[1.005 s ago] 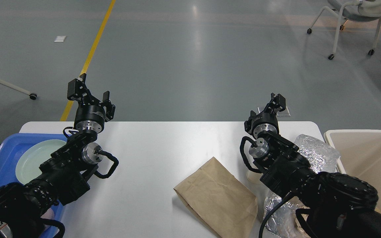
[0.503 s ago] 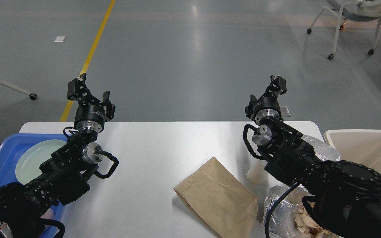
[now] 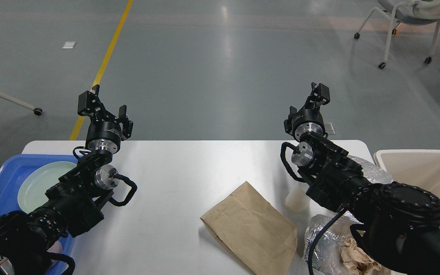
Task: Tidy desktop
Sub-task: 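Raise the right gripper up and away from the bags, then lower the right gripper onto the brown paper bag and grasp it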
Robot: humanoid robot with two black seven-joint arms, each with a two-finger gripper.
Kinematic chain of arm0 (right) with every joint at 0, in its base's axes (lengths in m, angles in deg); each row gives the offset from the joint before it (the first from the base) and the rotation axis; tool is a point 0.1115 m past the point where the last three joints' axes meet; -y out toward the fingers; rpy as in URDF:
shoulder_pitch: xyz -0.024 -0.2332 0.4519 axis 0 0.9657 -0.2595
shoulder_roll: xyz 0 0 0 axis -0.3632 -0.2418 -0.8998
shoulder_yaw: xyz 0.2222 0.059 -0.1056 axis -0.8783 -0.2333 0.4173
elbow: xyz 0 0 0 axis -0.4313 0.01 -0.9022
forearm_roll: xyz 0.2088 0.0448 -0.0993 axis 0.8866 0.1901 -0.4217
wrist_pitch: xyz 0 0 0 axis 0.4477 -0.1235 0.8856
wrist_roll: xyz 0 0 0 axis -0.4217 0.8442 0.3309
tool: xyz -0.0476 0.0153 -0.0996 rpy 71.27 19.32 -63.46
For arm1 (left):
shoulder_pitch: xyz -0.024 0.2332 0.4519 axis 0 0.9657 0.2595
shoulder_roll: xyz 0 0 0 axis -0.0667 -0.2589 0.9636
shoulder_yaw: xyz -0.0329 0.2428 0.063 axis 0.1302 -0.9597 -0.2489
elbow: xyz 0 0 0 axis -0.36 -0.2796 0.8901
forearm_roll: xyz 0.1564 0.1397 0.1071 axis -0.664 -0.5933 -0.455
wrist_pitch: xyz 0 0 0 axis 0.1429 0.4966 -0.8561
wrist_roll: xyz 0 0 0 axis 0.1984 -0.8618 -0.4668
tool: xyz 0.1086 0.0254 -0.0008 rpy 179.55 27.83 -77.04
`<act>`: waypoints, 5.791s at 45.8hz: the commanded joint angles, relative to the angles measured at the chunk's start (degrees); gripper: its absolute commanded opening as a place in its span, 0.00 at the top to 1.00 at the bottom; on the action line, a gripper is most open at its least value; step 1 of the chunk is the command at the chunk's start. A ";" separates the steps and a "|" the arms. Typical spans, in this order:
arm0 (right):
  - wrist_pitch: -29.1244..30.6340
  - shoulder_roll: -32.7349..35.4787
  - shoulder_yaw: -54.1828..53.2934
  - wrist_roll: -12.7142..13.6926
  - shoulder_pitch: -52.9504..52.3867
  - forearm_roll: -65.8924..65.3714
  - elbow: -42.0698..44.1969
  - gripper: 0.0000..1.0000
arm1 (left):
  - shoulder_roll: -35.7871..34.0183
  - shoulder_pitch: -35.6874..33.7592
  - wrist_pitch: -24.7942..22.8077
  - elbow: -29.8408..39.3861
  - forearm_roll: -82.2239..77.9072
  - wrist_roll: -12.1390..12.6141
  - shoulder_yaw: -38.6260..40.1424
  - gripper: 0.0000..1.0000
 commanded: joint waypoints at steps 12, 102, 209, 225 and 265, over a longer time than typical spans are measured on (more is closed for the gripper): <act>-0.18 0.09 -0.04 0.04 -2.88 0.00 0.28 0.00 | 0.00 0.00 0.00 -0.02 0.01 0.00 0.00 0.00; 4.83 6.33 0.66 22.89 -7.71 -0.17 -0.08 0.00 | 0.00 0.00 0.00 -0.02 0.01 0.00 0.00 0.00; 42.38 29.54 69.91 16.57 -71.89 -44.11 -79.62 0.00 | 0.00 0.00 0.00 -0.03 0.01 0.00 0.00 0.00; 21.45 27.16 78.71 16.57 -50.26 -52.20 -69.87 0.00 | 0.00 0.00 0.00 -0.03 0.01 0.00 0.00 0.00; 15.47 19.96 74.14 15.95 -36.02 -49.22 -69.08 0.00 | 0.00 0.09 0.00 -0.03 -0.08 0.00 0.00 0.00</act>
